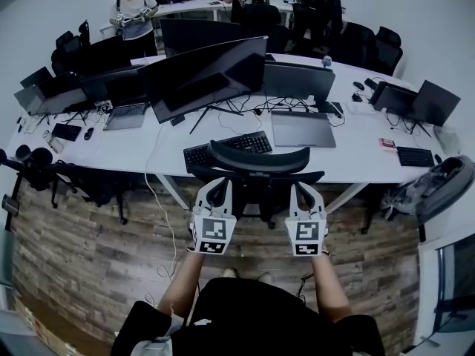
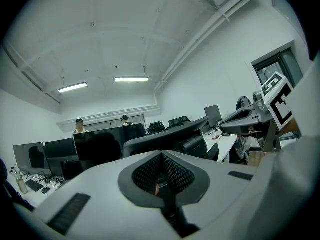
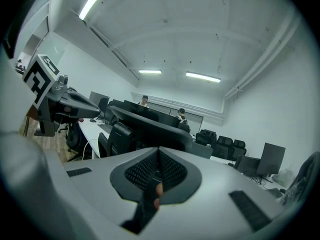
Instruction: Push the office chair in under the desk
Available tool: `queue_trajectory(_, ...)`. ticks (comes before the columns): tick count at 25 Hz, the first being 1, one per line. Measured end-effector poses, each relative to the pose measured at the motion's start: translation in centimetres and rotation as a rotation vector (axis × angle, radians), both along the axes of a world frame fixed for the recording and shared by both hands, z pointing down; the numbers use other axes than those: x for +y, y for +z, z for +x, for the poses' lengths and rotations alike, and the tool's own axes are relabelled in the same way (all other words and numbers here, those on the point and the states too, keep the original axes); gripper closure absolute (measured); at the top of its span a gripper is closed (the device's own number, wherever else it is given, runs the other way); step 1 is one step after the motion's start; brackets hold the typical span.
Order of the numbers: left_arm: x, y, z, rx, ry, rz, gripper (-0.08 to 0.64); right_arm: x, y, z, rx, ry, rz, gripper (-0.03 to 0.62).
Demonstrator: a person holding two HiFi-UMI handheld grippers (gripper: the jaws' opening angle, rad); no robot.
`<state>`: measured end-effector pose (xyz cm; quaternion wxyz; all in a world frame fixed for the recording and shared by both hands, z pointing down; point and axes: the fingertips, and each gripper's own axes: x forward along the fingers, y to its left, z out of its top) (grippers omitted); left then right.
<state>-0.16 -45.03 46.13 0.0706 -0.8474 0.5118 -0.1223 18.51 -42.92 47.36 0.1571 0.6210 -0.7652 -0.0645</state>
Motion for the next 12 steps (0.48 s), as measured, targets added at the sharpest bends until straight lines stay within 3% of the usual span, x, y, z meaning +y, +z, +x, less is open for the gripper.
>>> queue_trajectory(12, -0.16, -0.21, -0.14, -0.001, 0.0, -0.003, 0.546, -0.05, -0.08, -0.25, 0.008, -0.007, -0.003, 0.568)
